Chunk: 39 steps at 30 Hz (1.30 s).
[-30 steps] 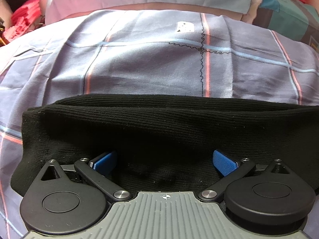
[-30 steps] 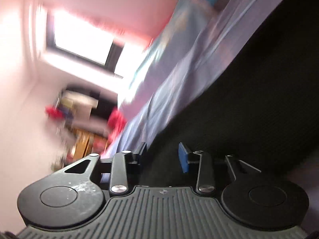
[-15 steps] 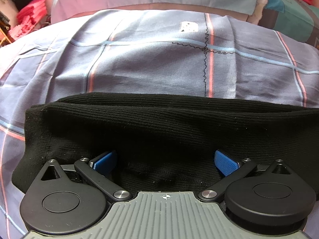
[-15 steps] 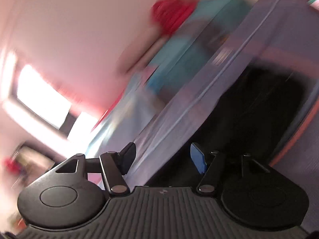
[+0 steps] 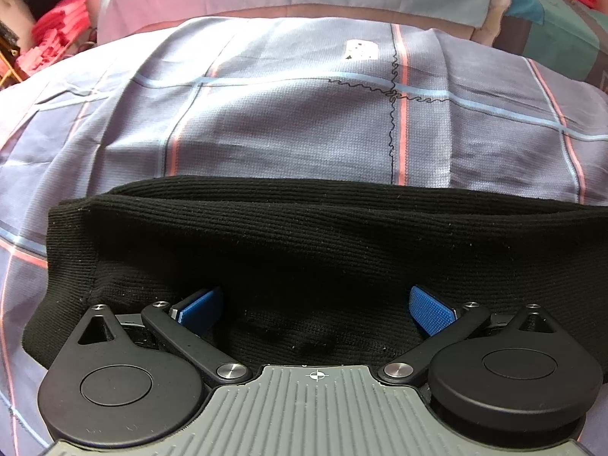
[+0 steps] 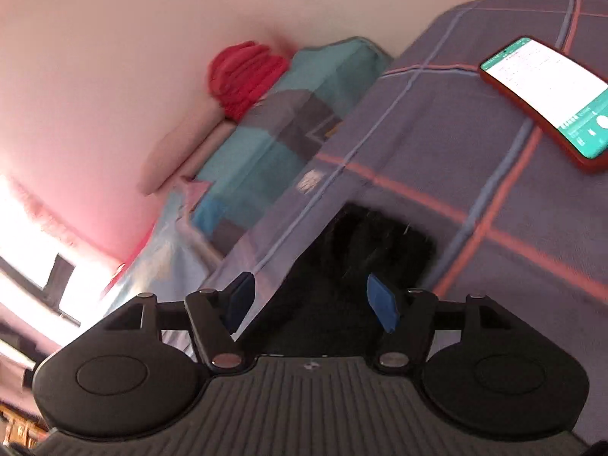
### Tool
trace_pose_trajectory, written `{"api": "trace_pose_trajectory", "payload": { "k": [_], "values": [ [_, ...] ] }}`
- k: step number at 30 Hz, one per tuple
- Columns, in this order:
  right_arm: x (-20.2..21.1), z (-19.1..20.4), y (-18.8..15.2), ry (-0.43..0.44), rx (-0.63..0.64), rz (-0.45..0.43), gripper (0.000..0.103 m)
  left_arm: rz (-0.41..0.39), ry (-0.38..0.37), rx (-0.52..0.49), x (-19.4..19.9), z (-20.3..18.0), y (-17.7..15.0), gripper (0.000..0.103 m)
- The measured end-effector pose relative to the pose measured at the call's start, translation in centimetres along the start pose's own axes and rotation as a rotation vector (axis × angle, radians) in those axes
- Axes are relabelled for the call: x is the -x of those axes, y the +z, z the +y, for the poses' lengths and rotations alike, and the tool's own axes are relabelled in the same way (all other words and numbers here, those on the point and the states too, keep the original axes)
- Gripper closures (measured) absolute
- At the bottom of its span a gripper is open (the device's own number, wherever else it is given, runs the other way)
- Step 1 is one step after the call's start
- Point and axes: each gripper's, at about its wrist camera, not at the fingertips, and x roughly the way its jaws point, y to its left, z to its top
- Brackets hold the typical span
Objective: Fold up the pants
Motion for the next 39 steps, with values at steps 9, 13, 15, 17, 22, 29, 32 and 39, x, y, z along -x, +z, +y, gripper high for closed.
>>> {"api": "trace_pose_trajectory", "payload": {
  "k": [9,13,15,17,22,29,32,39],
  "values": [
    [-2.5,2.3,-3.8,0.002,0.008,0.224,0.017,0.005,-0.002,-0.001,-0.2,0.1,0.3,0.0],
    [-4.7,1.8,-2.6,0.07,-0.027,0.163,0.005,-0.009,-0.003,-0.002,-0.1,0.0,0.0,0.0],
    [-5.4,1.7,-2.3,0.094,-0.049,0.12,0.007,-0.012,-0.004,-0.003,0.0,0.0,-0.1,0.0],
    [-4.8,1.2,-3.0,0.091,-0.063,0.078,0.014,-0.015,-0.003,-0.003,0.0,0.0,-0.2,0.0],
    [-4.2,1.6,-4.6,0.072,0.043,0.042,0.022,-0.026,-0.001,-0.003,0.1,-0.1,-0.4,0.0],
    [-5.0,2.1,-3.3,-0.042,0.066,0.065,0.082,0.01,0.016,0.014,0.6,-0.4,0.2,0.0],
    [-4.2,5.6,-4.1,-0.098,0.247,0.015,0.082,0.01,0.032,0.023,1.6,-0.1,0.5,0.0],
    [-0.7,16.6,-10.4,-0.079,0.798,-0.194,0.082,-0.059,0.081,0.007,4.5,1.7,0.3,0.0]
  ]
}}
